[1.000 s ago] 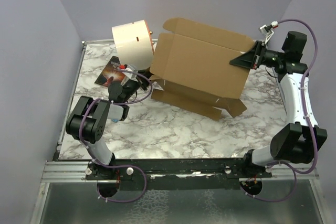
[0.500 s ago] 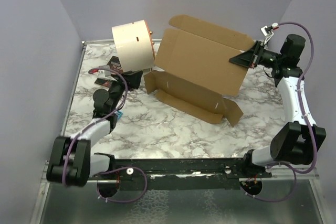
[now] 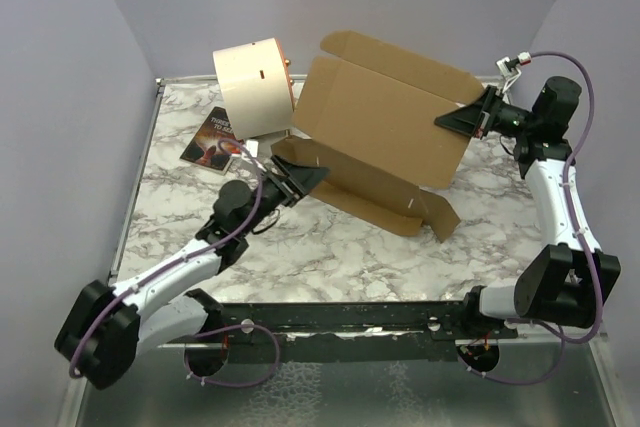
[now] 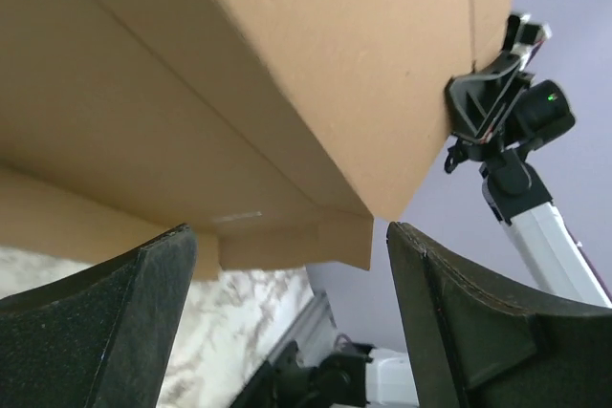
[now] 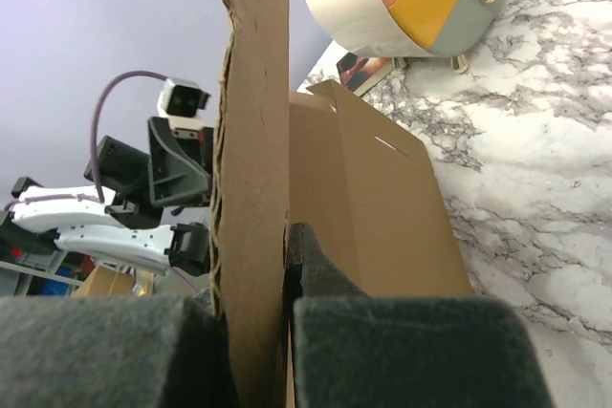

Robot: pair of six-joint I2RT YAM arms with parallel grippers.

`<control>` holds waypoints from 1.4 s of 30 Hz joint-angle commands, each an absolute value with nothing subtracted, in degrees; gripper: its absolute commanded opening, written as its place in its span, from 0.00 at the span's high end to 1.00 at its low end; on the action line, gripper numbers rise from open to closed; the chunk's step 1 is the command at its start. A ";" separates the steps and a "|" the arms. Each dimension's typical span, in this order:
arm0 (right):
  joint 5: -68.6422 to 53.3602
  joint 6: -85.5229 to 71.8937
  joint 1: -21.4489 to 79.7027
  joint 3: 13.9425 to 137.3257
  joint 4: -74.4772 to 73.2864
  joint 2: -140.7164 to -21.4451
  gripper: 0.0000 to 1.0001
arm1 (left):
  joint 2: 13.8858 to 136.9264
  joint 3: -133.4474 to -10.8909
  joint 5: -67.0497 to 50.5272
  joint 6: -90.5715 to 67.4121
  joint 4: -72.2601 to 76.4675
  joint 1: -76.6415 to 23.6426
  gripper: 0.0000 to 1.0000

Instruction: Fold the paper box

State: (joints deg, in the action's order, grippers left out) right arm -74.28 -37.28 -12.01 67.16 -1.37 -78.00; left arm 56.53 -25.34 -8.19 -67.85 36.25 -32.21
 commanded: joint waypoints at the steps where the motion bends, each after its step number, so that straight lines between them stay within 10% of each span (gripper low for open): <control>1: -75.44 -35.61 -11.78 64.25 -1.63 -74.55 0.99 | 63.27 -29.38 1.31 -76.08 38.95 -40.53 0.16; 13: -79.24 -34.91 -11.78 54.40 -4.67 -68.10 0.99 | 68.12 -30.06 18.50 -82.65 39.95 -48.13 0.18; 36: -80.72 -40.29 -11.25 58.30 -4.23 -61.71 0.99 | 69.60 -33.18 14.42 -82.74 47.75 -51.02 1.00; 42: -78.62 -37.94 -11.25 57.48 -4.55 -61.13 0.99 | 69.49 -33.39 14.13 -82.58 48.57 -51.33 1.00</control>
